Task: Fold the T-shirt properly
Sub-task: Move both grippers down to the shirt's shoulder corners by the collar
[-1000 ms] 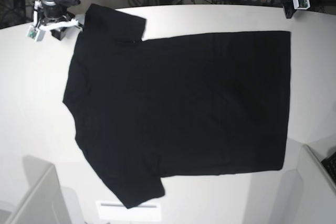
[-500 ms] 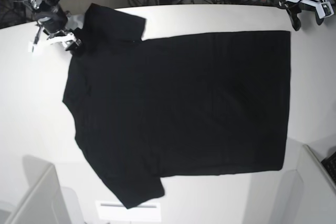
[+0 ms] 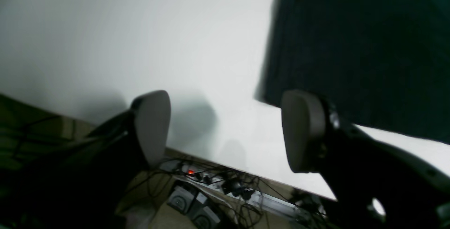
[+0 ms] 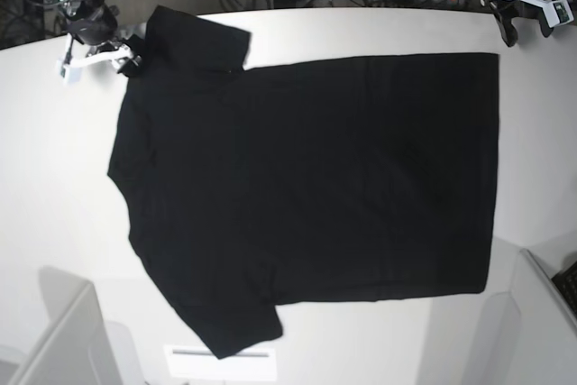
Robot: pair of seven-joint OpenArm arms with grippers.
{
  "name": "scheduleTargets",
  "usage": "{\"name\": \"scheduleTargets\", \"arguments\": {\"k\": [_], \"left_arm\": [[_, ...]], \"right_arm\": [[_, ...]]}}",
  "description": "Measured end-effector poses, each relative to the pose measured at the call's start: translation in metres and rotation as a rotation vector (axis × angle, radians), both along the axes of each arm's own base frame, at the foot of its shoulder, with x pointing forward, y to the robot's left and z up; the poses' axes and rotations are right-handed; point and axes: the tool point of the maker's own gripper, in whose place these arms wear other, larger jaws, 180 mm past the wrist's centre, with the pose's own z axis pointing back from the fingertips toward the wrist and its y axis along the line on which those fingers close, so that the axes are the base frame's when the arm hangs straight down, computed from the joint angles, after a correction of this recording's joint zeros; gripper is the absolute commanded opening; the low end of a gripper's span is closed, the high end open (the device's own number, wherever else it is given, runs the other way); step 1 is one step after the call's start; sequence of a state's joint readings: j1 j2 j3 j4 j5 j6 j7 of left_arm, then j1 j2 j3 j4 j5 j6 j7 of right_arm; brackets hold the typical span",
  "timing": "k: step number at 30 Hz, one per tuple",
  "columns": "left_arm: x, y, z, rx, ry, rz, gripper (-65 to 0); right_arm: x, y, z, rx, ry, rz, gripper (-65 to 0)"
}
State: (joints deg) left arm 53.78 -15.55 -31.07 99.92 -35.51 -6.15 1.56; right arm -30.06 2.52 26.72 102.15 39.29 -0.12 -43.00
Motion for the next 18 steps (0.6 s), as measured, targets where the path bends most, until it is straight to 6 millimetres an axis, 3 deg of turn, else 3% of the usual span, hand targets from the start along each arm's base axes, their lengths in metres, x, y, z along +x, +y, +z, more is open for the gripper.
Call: {"name": "scheduleTargets", "arguments": {"k": [6, 11, 14, 17, 18], "left_arm": [[0.005, 0.0, -0.003, -0.01, -0.012, 0.005, -17.6], [0.009, -0.006, -0.009, -0.028, -0.013, 0.0, -17.4], [0.013, -0.01, -0.012, -0.041, -0.019, -0.003, -17.4], [0.017, -0.012, -0.02, -0.064, -0.039, 0.035, -17.4], [0.016, -0.016, -0.026, -0.084, -0.022, 0.038, -17.4]], "right_arm": [[0.002, 0.034, -0.002, 0.04, -0.009, 0.089, -26.9], [0.0, 0.04, -0.002, 0.055, -0.019, 0.097, -29.4], [-0.003, 0.042, -0.004, 0.064, -0.002, 0.102, -42.9], [-0.009, 0.044, -0.008, 0.076, 0.024, 0.106, -65.0], [-0.01, 0.046, -0.009, 0.087, 0.033, 0.106, -65.0]]}}
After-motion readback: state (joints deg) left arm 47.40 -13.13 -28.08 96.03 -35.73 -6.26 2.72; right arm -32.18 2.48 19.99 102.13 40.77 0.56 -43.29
